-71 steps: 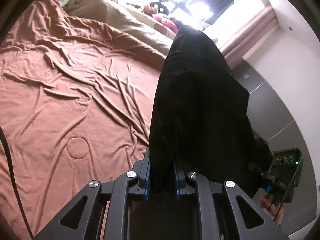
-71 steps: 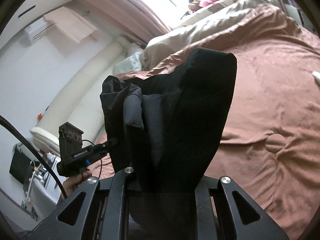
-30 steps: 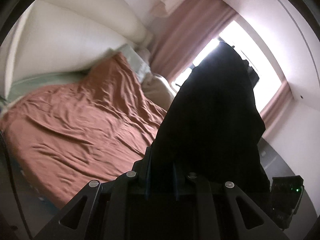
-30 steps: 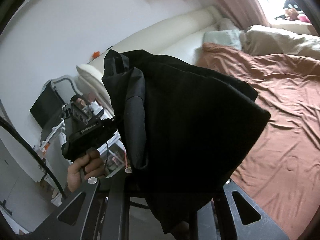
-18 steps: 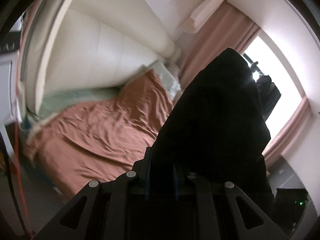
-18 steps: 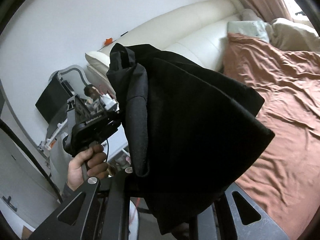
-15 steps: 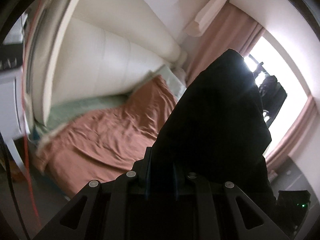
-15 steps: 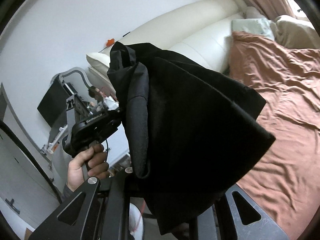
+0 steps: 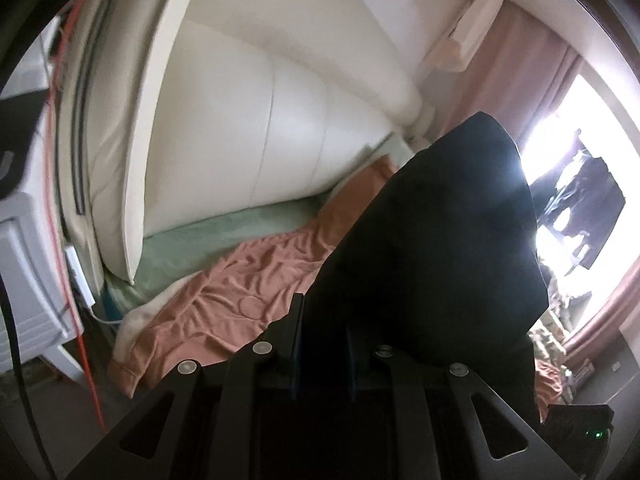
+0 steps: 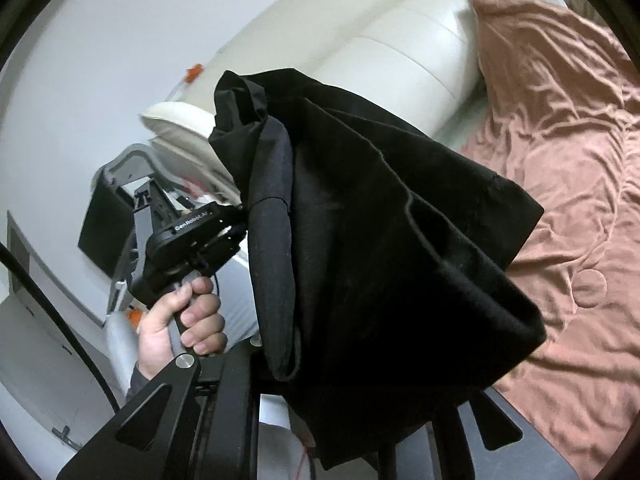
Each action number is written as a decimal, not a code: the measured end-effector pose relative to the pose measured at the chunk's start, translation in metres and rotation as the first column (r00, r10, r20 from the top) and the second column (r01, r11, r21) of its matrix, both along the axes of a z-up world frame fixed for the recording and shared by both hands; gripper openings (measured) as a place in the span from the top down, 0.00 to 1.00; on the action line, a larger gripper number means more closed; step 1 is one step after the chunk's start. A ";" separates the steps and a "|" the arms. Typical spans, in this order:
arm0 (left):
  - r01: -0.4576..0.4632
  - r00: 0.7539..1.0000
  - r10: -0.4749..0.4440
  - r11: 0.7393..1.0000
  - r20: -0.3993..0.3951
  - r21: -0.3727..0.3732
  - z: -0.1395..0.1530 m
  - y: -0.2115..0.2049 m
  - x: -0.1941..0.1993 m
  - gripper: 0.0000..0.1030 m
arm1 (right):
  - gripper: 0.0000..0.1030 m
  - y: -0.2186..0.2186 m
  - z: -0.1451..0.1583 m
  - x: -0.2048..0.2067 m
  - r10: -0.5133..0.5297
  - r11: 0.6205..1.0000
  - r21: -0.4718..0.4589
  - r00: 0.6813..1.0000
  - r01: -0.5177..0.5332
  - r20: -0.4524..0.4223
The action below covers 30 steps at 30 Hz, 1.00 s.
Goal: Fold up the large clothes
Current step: 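Lift the black jacket bundle with both tools and carry it toward the headboard, then lower the bundle onto the bed corner by the headboard and open both tools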
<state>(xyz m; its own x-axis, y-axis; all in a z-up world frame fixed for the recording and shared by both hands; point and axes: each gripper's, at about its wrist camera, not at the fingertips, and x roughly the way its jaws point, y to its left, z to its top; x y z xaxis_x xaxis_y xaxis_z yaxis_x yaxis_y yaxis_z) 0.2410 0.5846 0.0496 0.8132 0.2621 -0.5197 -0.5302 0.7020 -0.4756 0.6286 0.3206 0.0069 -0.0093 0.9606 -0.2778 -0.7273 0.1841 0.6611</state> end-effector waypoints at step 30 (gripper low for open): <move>-0.001 0.955 0.004 1.000 -0.296 0.010 -0.156 0.039 0.108 0.59 | 0.07 0.056 -0.135 0.107 -0.207 0.928 -0.339 0.970 0.155 -0.125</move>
<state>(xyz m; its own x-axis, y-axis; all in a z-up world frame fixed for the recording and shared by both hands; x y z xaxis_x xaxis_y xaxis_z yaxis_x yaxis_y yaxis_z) 0.3486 0.6232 -0.1065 0.6223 0.2699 -0.7348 -0.6480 0.7042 -0.2901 0.7351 0.3766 -0.1276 0.0876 0.8074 -0.5835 -0.5539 0.5263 0.6451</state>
